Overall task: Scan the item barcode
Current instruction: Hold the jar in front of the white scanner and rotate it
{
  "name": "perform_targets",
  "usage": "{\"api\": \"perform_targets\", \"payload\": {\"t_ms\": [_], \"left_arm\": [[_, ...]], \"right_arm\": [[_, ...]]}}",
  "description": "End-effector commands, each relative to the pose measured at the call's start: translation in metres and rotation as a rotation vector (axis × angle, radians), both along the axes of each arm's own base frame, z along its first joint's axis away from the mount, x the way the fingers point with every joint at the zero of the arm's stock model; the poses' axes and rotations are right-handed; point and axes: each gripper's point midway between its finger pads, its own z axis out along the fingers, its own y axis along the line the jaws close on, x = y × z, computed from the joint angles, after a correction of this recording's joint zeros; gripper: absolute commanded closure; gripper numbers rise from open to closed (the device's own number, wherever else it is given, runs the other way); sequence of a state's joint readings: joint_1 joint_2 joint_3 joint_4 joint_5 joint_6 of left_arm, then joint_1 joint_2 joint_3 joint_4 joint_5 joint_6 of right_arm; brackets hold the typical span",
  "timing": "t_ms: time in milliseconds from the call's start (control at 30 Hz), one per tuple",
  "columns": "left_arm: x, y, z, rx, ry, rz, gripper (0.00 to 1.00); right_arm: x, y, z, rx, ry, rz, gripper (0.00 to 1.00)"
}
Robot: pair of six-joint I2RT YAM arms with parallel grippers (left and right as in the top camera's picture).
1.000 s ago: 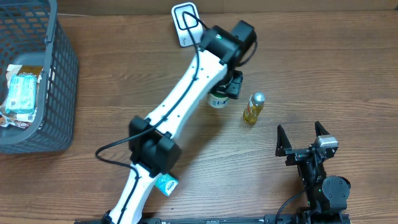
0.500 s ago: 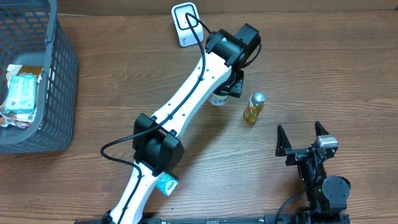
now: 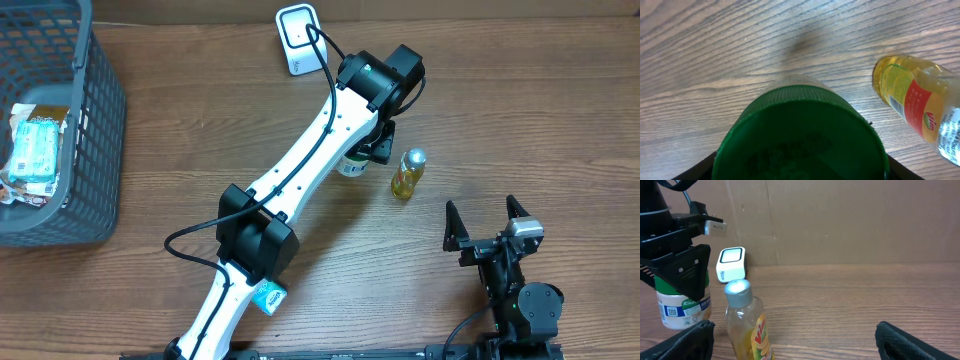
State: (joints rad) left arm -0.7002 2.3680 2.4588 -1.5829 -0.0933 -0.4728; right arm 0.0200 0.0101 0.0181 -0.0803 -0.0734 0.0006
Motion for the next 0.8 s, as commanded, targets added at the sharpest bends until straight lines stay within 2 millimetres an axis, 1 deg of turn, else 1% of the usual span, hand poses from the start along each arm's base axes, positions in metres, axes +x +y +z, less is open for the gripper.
{"api": "perform_targets", "payload": {"t_ms": [0,300,400,500,633,767], "left_arm": [[0.003,-0.001,0.009,0.002,-0.039,-0.022,0.41],[0.014,0.006,0.010,-0.012,-0.048,0.007,0.41],[0.017,0.008,0.010,-0.055,-0.029,0.025,0.41],[0.018,0.004,0.010,-0.122,0.010,0.010,0.41],[0.022,0.009,0.010,-0.111,-0.003,0.016,0.43],[0.017,0.006,0.015,-0.092,-0.016,-0.015,0.44]], "right_arm": [[0.000,-0.002,-0.003,0.002,0.000,-0.009,0.00],[0.000,-0.002,-0.003,0.002,0.000,-0.009,0.00],[0.000,-0.002,-0.003,0.002,0.000,-0.009,0.00],[0.000,-0.002,-0.003,0.002,0.000,-0.009,0.00],[0.000,-0.002,-0.003,0.002,0.000,-0.009,0.00],[0.000,-0.002,-0.003,0.002,0.000,-0.009,0.00]]}}
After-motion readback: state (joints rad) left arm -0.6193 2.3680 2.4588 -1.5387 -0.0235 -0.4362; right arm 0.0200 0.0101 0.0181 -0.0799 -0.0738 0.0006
